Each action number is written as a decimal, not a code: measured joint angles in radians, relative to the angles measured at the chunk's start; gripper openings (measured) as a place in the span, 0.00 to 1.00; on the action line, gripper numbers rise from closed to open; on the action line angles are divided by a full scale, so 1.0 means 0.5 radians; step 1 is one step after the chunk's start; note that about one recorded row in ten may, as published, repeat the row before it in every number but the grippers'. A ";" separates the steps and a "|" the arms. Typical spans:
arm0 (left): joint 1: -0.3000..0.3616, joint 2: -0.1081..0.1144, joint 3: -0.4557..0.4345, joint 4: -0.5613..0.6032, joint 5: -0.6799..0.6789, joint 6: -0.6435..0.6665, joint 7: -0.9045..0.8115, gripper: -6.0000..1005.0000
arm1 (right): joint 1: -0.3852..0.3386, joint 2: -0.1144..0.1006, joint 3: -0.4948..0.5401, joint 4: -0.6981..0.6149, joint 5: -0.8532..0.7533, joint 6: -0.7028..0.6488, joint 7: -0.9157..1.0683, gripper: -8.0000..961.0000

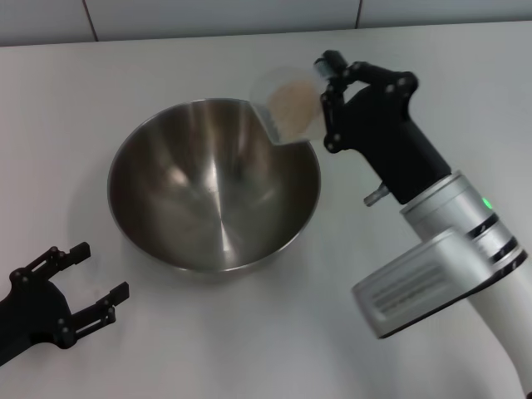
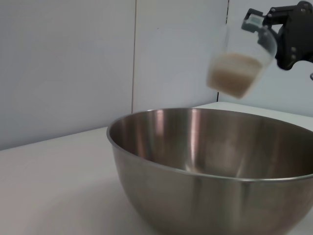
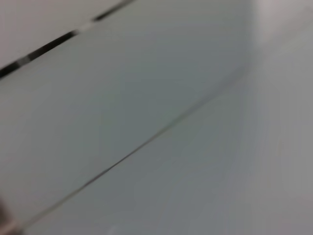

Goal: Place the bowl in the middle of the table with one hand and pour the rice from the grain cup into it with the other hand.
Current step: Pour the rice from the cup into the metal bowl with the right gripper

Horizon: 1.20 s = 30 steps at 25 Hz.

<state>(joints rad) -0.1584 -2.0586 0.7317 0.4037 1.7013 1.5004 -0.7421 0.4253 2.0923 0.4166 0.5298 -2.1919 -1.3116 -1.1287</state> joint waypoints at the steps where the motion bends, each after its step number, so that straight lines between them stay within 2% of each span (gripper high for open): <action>1: 0.000 0.000 0.000 0.000 0.000 0.000 0.000 0.83 | 0.000 0.000 0.000 0.000 0.000 0.000 0.000 0.03; 4: -0.002 -0.002 0.000 -0.001 0.000 0.000 0.001 0.83 | 0.005 0.000 -0.083 0.024 -0.013 0.025 -0.596 0.03; 5: -0.003 -0.003 0.000 -0.001 0.000 0.000 0.002 0.83 | 0.016 0.000 -0.132 0.024 -0.019 0.025 -0.903 0.03; 6: -0.003 -0.003 0.000 -0.001 0.000 0.000 0.002 0.83 | 0.016 0.000 -0.132 0.024 -0.019 0.025 -0.903 0.03; 8: -0.003 -0.003 0.000 -0.001 0.000 0.000 0.002 0.83 | 0.031 0.000 -0.147 0.025 -0.094 0.026 -1.222 0.03; 9: -0.003 -0.003 0.000 -0.001 0.000 0.000 0.002 0.83 | 0.031 0.000 -0.147 0.025 -0.094 0.026 -1.222 0.03; 10: -0.009 -0.003 0.000 -0.001 0.000 0.000 -0.001 0.83 | 0.042 0.000 -0.148 0.027 -0.155 0.040 -1.447 0.03; 12: -0.013 -0.003 0.000 -0.001 0.000 0.000 -0.003 0.83 | 0.046 0.000 -0.149 0.029 -0.171 0.057 -1.556 0.03; 14: -0.020 -0.003 0.000 -0.001 0.000 0.000 -0.004 0.83 | 0.059 0.000 -0.171 0.071 -0.190 0.164 -2.042 0.03; 19: -0.023 -0.003 0.000 -0.001 0.000 0.006 -0.006 0.83 | 0.070 0.000 -0.206 0.096 -0.190 0.226 -2.321 0.03; 25: -0.034 -0.003 0.000 -0.001 0.000 0.007 -0.010 0.83 | 0.089 0.000 -0.251 0.143 -0.197 0.319 -2.852 0.03; 30: -0.036 -0.001 0.000 -0.001 0.002 0.013 -0.012 0.83 | 0.097 0.000 -0.242 0.143 -0.271 0.339 -3.002 0.03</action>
<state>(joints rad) -0.1765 -2.0591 0.7317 0.4034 1.7020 1.5070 -0.7480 0.4739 2.0923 0.2954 0.6013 -2.3272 -1.1422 -2.6299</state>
